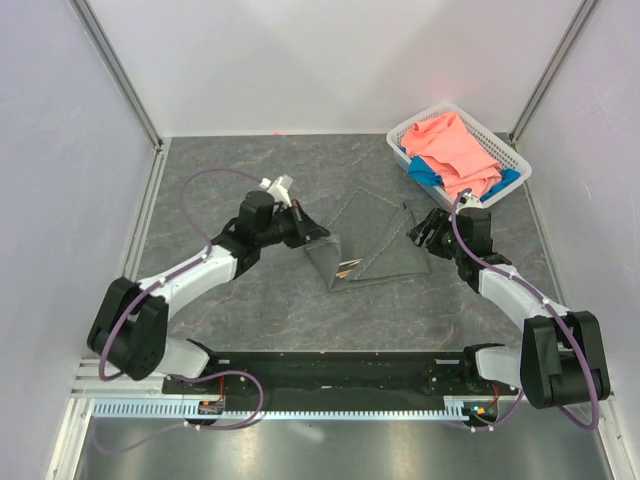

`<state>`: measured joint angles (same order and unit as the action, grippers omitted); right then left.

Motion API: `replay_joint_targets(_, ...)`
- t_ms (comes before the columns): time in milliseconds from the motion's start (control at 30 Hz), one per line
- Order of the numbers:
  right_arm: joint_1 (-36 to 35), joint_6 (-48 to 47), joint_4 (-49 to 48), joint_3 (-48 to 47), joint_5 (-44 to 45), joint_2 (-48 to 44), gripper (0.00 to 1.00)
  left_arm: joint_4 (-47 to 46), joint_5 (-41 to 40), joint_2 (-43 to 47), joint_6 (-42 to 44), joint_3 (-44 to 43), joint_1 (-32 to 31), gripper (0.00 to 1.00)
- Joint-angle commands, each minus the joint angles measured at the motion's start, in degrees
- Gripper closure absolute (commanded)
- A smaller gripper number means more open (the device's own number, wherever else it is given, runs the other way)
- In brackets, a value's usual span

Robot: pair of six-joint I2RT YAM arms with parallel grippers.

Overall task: Fold the napkin, place the utensils inside, and roll it up
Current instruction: Fold the napkin

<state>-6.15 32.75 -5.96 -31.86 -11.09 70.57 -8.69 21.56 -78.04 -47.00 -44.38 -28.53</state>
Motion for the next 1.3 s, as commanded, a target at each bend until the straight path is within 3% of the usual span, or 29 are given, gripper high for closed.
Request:
replay_joint_targets(0, 0.0, -0.5, -1.08, 0.48, 0.46, -2.01, 0.28, -7.22, 3.57, -6.06, 2.53, -8.07, -4.42, 0.98)
replay_joint_targets(433, 0.09, -0.59, -0.81, 0.92, 1.86, -3.33, 0.27, -10.12, 11.92, -20.57, 5.69, -18.63, -10.13, 0.98)
replay_joint_targets(1267, 0.09, 1.17, -1.16, 2.41, 5.99, -6.32, 0.27, -11.53, 13.68, -35.6, 5.87, -31.9, -15.85, 0.98)
